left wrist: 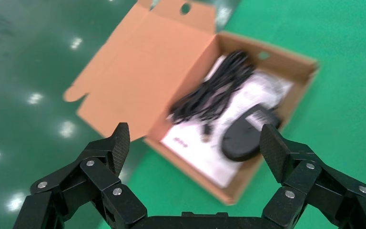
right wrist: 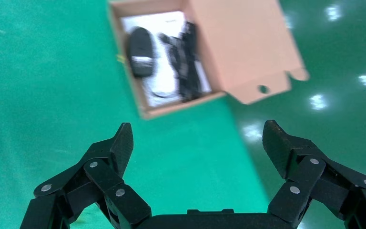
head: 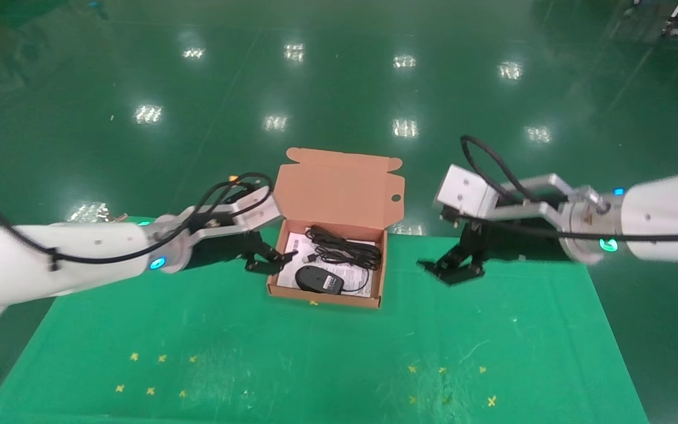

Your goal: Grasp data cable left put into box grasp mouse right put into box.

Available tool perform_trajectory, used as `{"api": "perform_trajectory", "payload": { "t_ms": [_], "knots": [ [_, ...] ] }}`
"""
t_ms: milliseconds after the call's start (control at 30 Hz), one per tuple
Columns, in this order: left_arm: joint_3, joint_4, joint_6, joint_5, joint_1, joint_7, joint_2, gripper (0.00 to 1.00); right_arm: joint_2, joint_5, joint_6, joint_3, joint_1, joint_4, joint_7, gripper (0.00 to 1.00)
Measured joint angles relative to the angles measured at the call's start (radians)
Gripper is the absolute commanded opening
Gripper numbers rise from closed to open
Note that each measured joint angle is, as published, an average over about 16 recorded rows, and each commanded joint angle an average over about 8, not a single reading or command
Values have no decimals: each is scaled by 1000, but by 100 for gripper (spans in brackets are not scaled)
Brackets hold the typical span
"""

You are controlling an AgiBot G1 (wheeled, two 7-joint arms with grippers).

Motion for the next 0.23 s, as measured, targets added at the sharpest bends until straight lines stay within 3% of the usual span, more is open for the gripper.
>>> {"api": "perform_trajectory", "payload": {
  "t_ms": [233],
  "knots": [
    [-47, -29, 66, -85, 31, 12, -40, 100, 15, 81, -43, 66, -53, -3, -47, 100]
  ]
}}
